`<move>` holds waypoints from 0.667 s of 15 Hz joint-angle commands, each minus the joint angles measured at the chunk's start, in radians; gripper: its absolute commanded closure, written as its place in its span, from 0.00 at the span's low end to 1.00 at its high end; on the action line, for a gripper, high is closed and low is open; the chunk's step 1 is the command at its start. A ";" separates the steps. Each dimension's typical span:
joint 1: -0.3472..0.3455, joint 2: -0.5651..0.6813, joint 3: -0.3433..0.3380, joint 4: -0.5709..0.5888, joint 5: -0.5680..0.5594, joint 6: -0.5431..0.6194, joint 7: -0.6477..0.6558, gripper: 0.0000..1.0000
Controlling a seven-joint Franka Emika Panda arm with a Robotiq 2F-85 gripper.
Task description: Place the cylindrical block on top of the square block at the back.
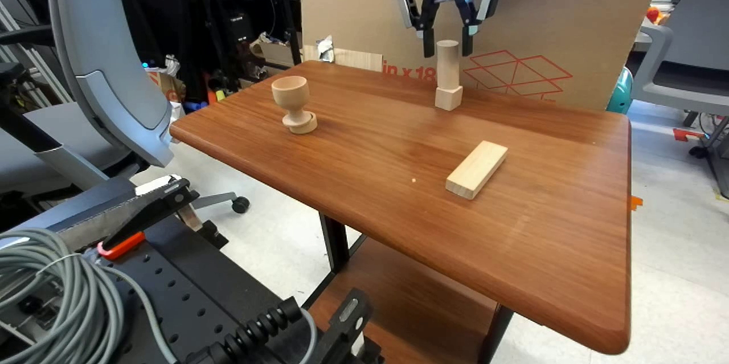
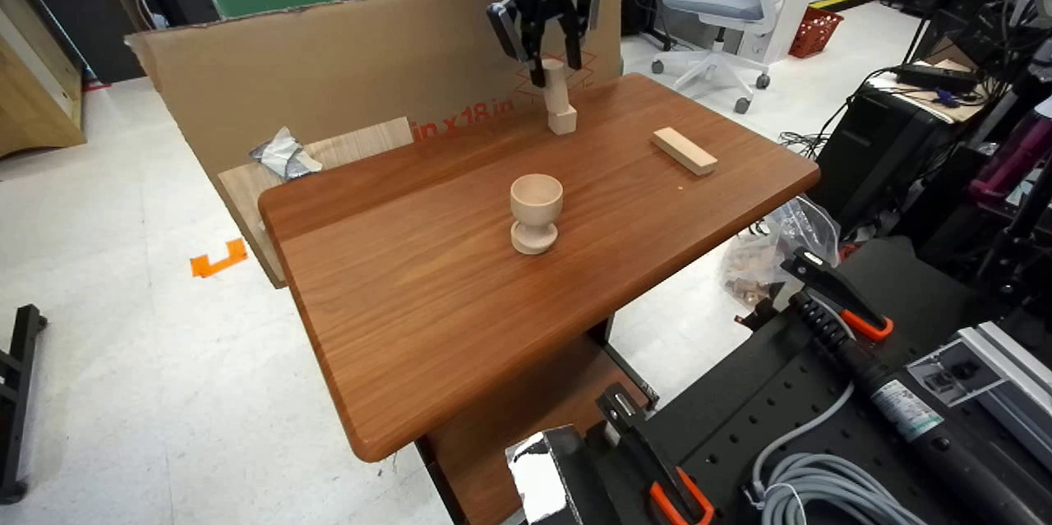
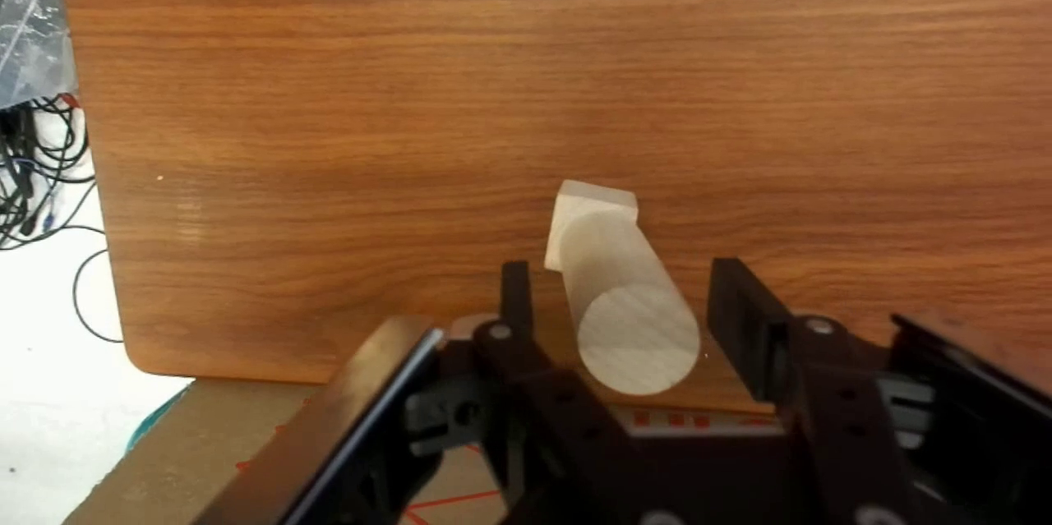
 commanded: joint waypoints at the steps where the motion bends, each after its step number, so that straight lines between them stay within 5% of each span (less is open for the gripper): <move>1: 0.013 -0.006 -0.004 0.025 0.020 -0.043 0.005 0.10; 3: 0.006 -0.046 0.008 -0.016 0.037 -0.032 -0.005 0.00; 10: -0.059 -0.309 0.027 -0.261 0.176 -0.033 -0.073 0.00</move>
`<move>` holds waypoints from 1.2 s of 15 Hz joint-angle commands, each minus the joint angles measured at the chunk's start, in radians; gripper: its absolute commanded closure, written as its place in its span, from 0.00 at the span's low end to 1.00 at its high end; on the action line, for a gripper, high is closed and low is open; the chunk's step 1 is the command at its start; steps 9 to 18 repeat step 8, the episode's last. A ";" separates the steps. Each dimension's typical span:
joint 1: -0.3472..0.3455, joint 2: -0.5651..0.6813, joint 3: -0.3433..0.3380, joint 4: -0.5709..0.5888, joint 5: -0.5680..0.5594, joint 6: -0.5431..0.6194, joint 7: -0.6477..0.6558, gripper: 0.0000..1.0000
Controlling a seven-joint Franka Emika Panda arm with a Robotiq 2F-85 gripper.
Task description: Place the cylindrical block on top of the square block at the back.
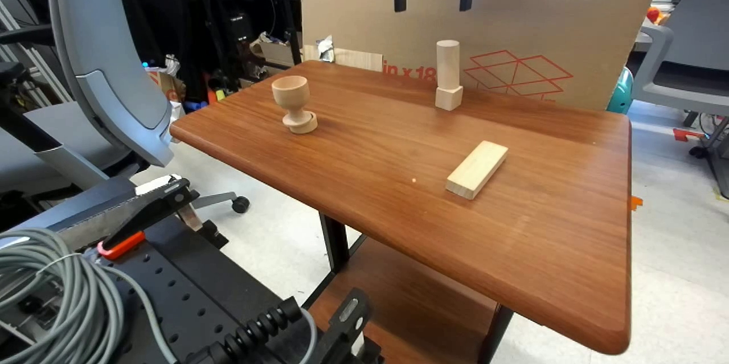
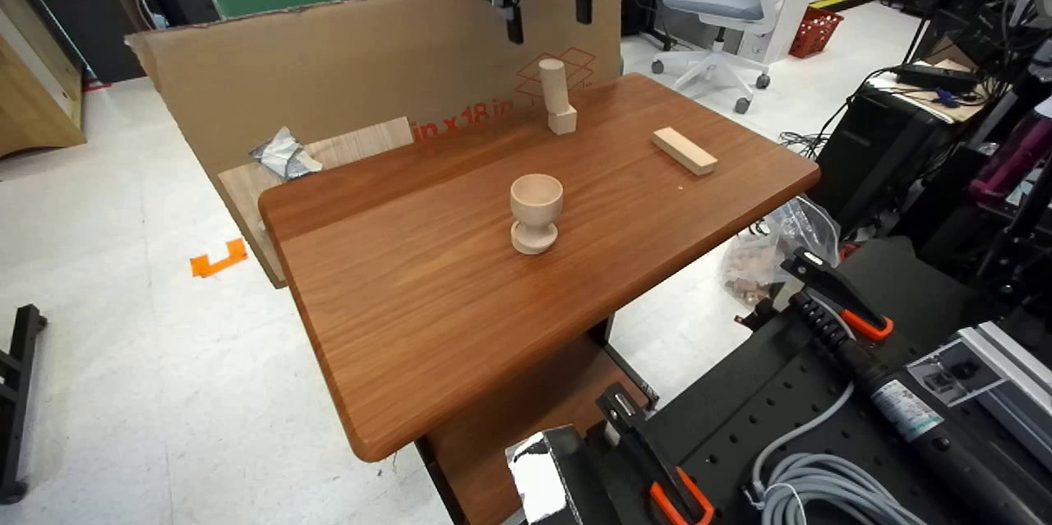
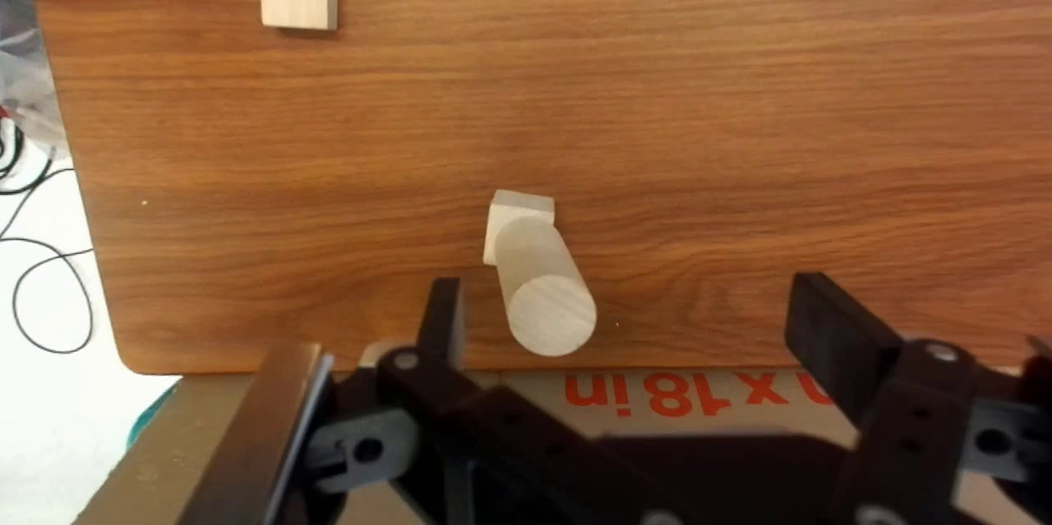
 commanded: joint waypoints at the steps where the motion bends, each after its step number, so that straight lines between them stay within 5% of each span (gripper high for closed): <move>1: -0.065 -0.199 0.006 -0.183 0.095 -0.039 -0.045 0.00; 5: -0.114 -0.333 -0.024 -0.326 0.121 -0.055 -0.113 0.00; 6: -0.095 -0.250 -0.023 -0.228 0.098 -0.041 -0.075 0.00; 18: -0.110 -0.298 -0.033 -0.287 0.098 -0.041 -0.094 0.00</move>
